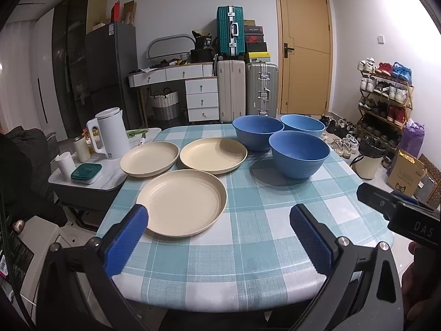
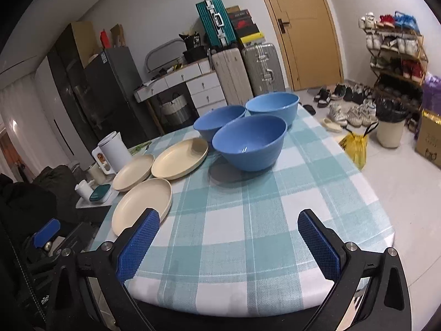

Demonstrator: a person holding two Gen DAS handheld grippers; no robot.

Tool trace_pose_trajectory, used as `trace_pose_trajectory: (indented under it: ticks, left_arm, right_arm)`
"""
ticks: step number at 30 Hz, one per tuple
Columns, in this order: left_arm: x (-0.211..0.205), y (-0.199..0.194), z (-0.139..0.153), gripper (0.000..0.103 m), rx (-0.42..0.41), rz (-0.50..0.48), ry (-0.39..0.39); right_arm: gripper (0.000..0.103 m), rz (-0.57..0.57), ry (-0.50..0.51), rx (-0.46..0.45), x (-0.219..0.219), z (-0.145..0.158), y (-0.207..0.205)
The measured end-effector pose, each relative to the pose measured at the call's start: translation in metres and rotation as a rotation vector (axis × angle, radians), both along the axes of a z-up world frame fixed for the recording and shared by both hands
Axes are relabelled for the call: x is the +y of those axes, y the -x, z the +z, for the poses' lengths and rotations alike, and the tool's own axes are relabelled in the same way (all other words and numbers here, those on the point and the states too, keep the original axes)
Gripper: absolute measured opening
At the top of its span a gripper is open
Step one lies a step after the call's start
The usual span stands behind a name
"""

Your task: Organize plates and bowls

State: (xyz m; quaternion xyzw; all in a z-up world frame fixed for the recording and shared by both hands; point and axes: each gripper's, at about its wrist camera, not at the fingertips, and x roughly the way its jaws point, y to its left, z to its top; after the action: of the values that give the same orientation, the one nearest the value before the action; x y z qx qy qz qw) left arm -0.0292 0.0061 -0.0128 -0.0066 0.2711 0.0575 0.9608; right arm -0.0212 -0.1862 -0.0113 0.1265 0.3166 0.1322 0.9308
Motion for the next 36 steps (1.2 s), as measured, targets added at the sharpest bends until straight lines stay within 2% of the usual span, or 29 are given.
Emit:
trace_pose_trajectory:
  ticks: [5, 10, 11, 16, 23, 24, 26, 29, 32, 36]
  left_arm:
    - [0.000, 0.000, -0.002, 0.103, 0.006, -0.005, 0.004]
    - [-0.001, 0.000, -0.003, 0.103, 0.005, -0.003, 0.008]
    - [-0.001, 0.000, -0.003, 0.103, 0.005, -0.002, 0.010]
    - [-0.001, 0.005, -0.002, 0.103, -0.004, -0.027, 0.026]
    - [0.004, 0.008, 0.002, 0.103, -0.023, -0.023, 0.033]
    - [0.005, 0.008, 0.002, 0.103, -0.023, -0.033, 0.041]
    - [0.007, 0.010, 0.003, 0.103, -0.035, -0.021, 0.042]
    - [0.008, 0.012, 0.006, 0.103, -0.052, -0.019, 0.045]
    - [0.009, 0.012, 0.007, 0.103, -0.058, -0.013, 0.042]
    - [0.010, 0.011, 0.005, 0.103, -0.047, -0.007, 0.039]
  right_arm:
    - [0.103, 0.002, -0.042, -0.003, -0.006, 0.000, -0.004]
    - [0.103, 0.007, 0.007, -0.088, 0.000, 0.018, 0.009]
    - [0.103, 0.019, 0.015, -0.128, 0.000, 0.021, 0.012]
    - [0.103, 0.049, 0.018, -0.099, 0.004, 0.025, 0.013]
    - [0.103, 0.042, 0.081, -0.106, 0.012, 0.021, 0.017]
    - [0.103, 0.055, 0.088, -0.104, 0.014, 0.021, 0.016]
    - [0.103, 0.133, 0.036, -0.088, 0.014, 0.018, 0.015]
    - [0.103, 0.156, 0.036, -0.130, 0.017, 0.018, 0.019]
    - [0.103, 0.154, 0.078, -0.215, 0.022, 0.022, 0.027]
    - [0.103, 0.181, 0.035, -0.205, 0.022, 0.022, 0.025]
